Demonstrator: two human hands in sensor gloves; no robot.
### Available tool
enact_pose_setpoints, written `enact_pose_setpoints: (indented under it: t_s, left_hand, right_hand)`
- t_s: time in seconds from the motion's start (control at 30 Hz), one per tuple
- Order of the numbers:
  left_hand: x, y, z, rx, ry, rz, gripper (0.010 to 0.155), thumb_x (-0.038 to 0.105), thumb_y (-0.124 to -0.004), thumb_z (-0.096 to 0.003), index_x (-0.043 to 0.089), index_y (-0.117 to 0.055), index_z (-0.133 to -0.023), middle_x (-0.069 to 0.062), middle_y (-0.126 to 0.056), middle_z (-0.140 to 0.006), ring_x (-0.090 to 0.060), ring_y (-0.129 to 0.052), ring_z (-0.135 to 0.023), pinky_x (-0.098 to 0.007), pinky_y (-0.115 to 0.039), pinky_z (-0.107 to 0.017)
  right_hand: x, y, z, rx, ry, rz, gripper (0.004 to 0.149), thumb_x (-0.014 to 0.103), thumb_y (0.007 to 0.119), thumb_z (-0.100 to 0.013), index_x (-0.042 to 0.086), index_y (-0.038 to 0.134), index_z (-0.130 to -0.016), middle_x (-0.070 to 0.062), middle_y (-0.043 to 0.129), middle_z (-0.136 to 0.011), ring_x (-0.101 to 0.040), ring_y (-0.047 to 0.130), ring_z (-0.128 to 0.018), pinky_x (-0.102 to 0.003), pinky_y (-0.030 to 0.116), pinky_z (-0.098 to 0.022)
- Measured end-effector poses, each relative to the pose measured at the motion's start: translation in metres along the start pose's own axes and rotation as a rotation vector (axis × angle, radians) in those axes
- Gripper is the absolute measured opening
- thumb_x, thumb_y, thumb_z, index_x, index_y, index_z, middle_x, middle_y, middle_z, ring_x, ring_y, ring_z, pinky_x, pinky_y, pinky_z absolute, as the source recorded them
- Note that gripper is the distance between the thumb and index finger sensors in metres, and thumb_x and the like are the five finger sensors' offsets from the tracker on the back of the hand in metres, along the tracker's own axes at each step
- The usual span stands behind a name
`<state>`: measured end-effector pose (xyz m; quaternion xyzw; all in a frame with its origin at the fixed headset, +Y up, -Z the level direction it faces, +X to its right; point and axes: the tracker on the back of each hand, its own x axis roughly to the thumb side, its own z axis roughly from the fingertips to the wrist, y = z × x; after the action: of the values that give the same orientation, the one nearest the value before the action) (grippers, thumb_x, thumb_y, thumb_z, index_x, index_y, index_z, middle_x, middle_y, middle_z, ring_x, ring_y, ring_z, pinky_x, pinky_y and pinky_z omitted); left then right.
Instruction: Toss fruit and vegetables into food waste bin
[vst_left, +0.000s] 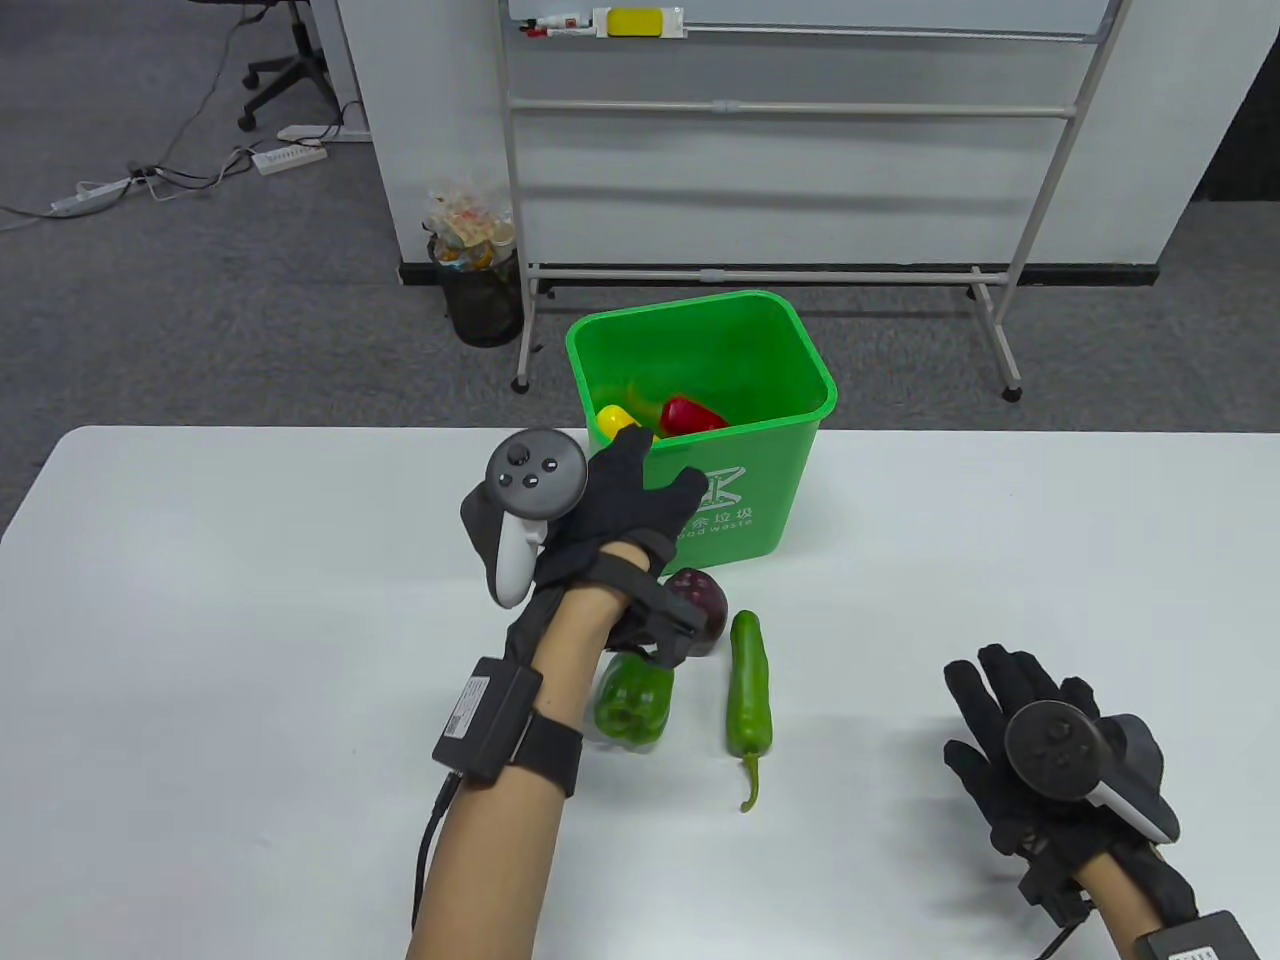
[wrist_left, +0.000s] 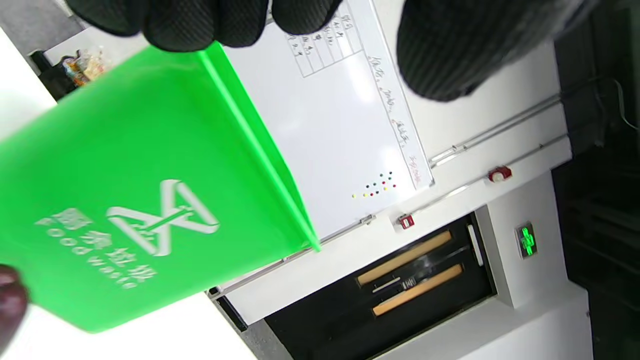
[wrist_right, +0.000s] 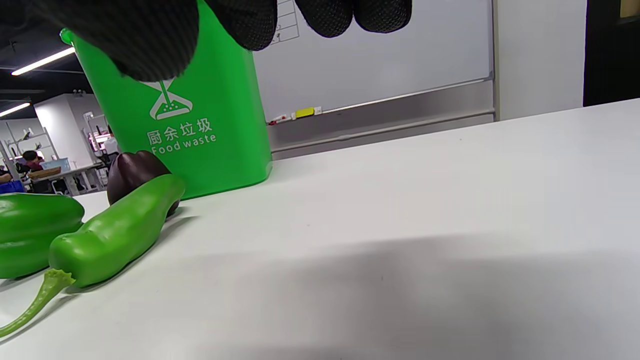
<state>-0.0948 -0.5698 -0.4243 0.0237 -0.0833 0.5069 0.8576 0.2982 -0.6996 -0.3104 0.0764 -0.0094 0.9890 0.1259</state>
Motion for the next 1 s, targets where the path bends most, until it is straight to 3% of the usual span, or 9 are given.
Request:
enact_pose_setpoints:
  t_s: [0.23,0.4,0.53,0.83,1.0]
  left_hand:
    - [-0.027,-0.031,0.059,0.095,-0.117,-0.312,0.071,0.049,-0.078,-0.0437,0.006,-0.063,-0.098,-0.031,-0.067,-0.099,-0.052,-0.081,-0.076,-0.058,-0.073,-0.053]
    - [-0.049,-0.072,0.078,0.043,-0.131,-0.619,0.071,0.050,-0.079,-0.0428,0.010,-0.063,-0.099,-0.031,-0.061,-0.103,-0.062,-0.072,-0.084,-0.069,-0.066,-0.059]
    - [-0.086,-0.105,0.083,-0.067,-0.020,-0.879,0.078,0.056,-0.079,-0.0413,0.015,-0.054,-0.104,-0.035,-0.047,-0.108,-0.068,-0.063,-0.088,-0.073,-0.061,-0.061]
    - [-0.138,-0.124,0.079,-0.116,0.163,-0.947,0.095,0.066,-0.074,-0.0370,0.024,-0.025,-0.107,-0.041,-0.023,-0.106,-0.076,-0.056,-0.087,-0.078,-0.059,-0.059]
    - [-0.143,-0.126,0.078,-0.083,0.159,-0.965,0.090,0.060,-0.079,-0.0388,0.027,-0.028,-0.106,-0.039,-0.033,-0.105,-0.067,-0.068,-0.085,-0.072,-0.066,-0.059]
  right_hand:
    - [0.003,0.001,-0.001,0.001,-0.005,0.004,0.078,0.050,0.073,-0.042,0.027,0.041,-0.110,-0.009,0.032,-0.117,-0.042,0.037,-0.114,-0.076,0.027,-0.075]
    - [0.007,0.005,-0.001,0.010,-0.016,0.030,0.078,0.050,0.073,-0.042,0.027,0.041,-0.110,-0.010,0.032,-0.117,-0.042,0.038,-0.114,-0.076,0.028,-0.075]
    - [0.007,0.005,0.000,0.007,-0.020,0.030,0.078,0.050,0.073,-0.043,0.027,0.041,-0.110,-0.010,0.032,-0.117,-0.042,0.039,-0.114,-0.076,0.028,-0.075]
    - [0.006,0.004,0.000,0.011,-0.026,0.021,0.078,0.050,0.073,-0.043,0.027,0.042,-0.110,-0.010,0.032,-0.117,-0.042,0.039,-0.113,-0.076,0.028,-0.075]
    - [0.005,0.004,0.001,0.008,-0.029,0.014,0.078,0.050,0.074,-0.042,0.027,0.042,-0.110,-0.010,0.032,-0.117,-0.042,0.038,-0.114,-0.076,0.028,-0.075]
